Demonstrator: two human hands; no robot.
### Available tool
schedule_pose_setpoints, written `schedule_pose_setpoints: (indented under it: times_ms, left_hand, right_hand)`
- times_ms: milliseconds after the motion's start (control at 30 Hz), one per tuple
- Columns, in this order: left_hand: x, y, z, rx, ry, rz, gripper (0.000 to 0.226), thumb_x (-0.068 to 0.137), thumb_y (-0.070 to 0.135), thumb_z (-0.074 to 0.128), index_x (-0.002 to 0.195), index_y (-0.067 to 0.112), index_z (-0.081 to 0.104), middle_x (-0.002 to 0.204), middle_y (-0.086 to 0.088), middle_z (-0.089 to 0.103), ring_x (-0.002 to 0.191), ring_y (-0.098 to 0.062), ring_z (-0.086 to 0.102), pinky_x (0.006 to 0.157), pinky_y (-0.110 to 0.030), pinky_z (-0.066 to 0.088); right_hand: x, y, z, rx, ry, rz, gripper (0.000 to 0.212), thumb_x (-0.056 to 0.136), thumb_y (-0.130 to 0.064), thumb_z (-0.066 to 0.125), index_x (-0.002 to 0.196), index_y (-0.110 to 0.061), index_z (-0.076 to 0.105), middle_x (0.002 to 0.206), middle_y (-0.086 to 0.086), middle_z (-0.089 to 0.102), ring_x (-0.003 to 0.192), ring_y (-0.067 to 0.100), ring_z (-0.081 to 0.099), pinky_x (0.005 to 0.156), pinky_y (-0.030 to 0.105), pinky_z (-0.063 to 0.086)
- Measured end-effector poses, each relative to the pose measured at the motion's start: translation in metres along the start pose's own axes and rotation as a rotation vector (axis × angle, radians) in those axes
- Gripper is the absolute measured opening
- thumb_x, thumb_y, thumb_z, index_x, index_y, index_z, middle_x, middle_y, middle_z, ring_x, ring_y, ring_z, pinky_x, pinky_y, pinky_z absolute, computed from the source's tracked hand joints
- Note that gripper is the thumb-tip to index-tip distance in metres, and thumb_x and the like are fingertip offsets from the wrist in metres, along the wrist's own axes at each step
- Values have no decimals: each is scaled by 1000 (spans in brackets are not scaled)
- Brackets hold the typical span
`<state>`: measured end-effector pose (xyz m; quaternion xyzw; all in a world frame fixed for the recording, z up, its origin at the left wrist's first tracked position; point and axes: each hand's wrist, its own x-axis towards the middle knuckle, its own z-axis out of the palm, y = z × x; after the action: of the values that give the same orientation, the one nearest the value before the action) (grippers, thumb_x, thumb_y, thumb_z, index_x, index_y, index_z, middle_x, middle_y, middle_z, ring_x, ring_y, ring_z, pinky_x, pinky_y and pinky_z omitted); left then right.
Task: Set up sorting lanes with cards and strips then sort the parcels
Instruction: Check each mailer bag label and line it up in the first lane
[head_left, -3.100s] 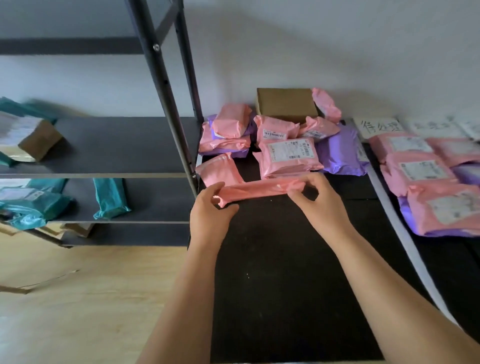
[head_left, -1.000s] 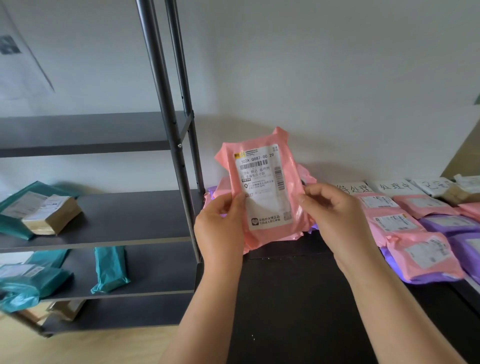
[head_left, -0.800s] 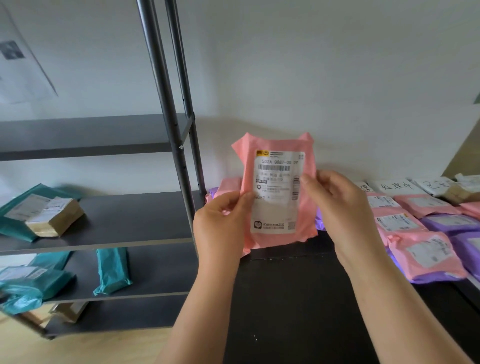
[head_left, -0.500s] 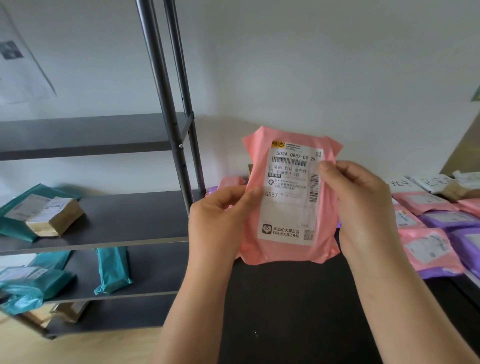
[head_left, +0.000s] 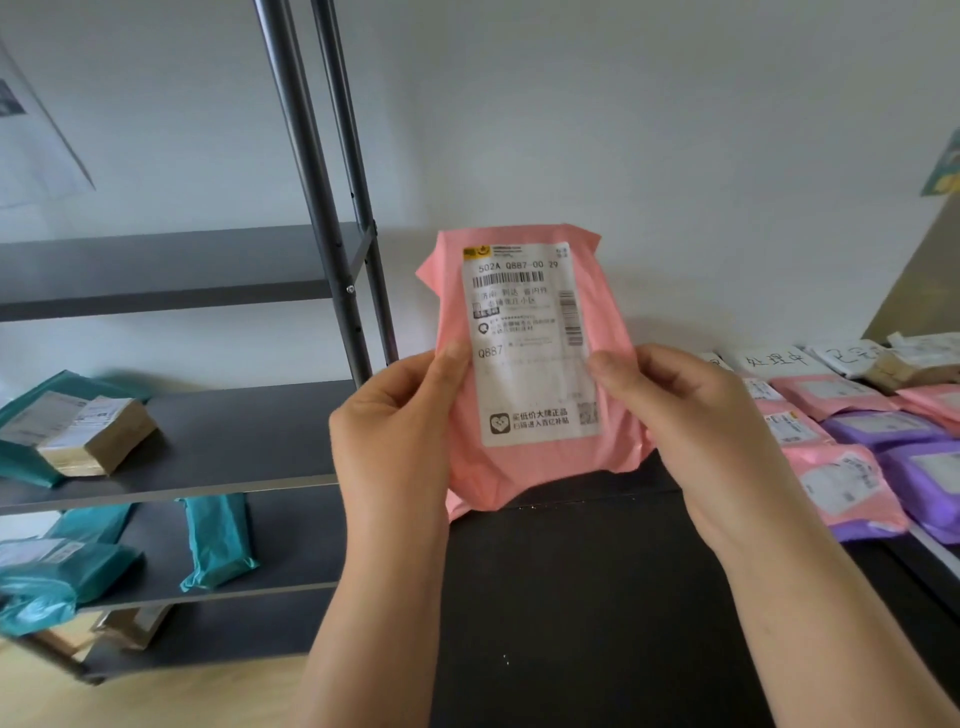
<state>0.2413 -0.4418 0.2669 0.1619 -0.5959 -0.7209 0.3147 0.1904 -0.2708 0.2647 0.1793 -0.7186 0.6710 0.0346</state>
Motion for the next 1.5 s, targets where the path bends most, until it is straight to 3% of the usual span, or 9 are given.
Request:
schedule_pose_setpoints:
  times_ms: [100,233,433,667,833,933,1033,1167,1500]
  left_hand:
    - [0,1,0,-22,-6,-28,8,79,40,80,74,33,79,80,6,77,74,-12,74,59,-20,55]
    - [-3,1,-1,-91,-56,-93,12,80,35,79,74,24,80,82,-1,77,74,-16,75,58,-21,55]
    - [-4,1,-2,-211,-164,-172,24,68,40,79,76,17,80,92,-11,77,80,-24,75,62,-28,57]
    - [-6,0,-5,-246,-199,-166,26,67,37,80,81,15,80,97,-11,77,87,-23,75,67,-27,58]
    - [-6,-2,-8,-223,-239,-166,27,71,34,78,89,13,80,100,-9,77,94,-25,74,73,-30,60]
    - [-7,-3,-7,-179,-228,-120,22,76,30,76,91,15,80,98,-6,77,90,-21,75,68,-24,59]
    - [-8,-7,-4,-120,-174,-67,9,82,22,75,89,21,81,93,-1,78,81,-18,75,59,-20,57]
    - [-11,-17,2,-38,-130,-29,12,88,20,71,92,29,78,89,7,77,81,-12,75,57,-20,58]
    - [-18,-38,20,322,-280,190,29,92,23,69,81,51,67,82,29,69,78,8,64,61,-8,50]
  right_hand:
    - [-3,-1,1,-1,23,-17,43,74,-56,68,77,-13,71,84,16,72,90,48,63,82,68,48]
    - [-3,3,-1,96,45,-33,19,82,-38,70,69,-25,75,82,2,76,82,24,74,79,51,55]
    - [-3,4,-4,222,33,-12,19,71,-41,72,77,-25,80,89,3,78,86,21,75,77,38,55]
    - [-7,6,-5,138,54,-32,28,80,-41,75,74,-14,74,82,4,76,81,21,74,81,47,52]
    - [-11,10,-8,-3,83,-95,58,73,-59,69,80,-2,65,86,30,62,88,50,58,75,53,48]
    - [-15,9,-14,-87,45,-123,35,83,-49,70,79,-14,70,79,13,70,82,43,64,75,59,53]
    - [-16,13,-22,-149,1,-104,8,89,-24,71,81,-23,73,80,-3,75,74,19,70,67,39,57]
    - [-19,14,-32,-189,43,-77,15,87,-15,73,86,-30,75,87,-14,75,80,2,70,68,10,51]
    - [-40,11,-52,-558,350,-224,30,91,-24,67,121,-31,67,104,-35,58,100,-25,50,78,-7,32]
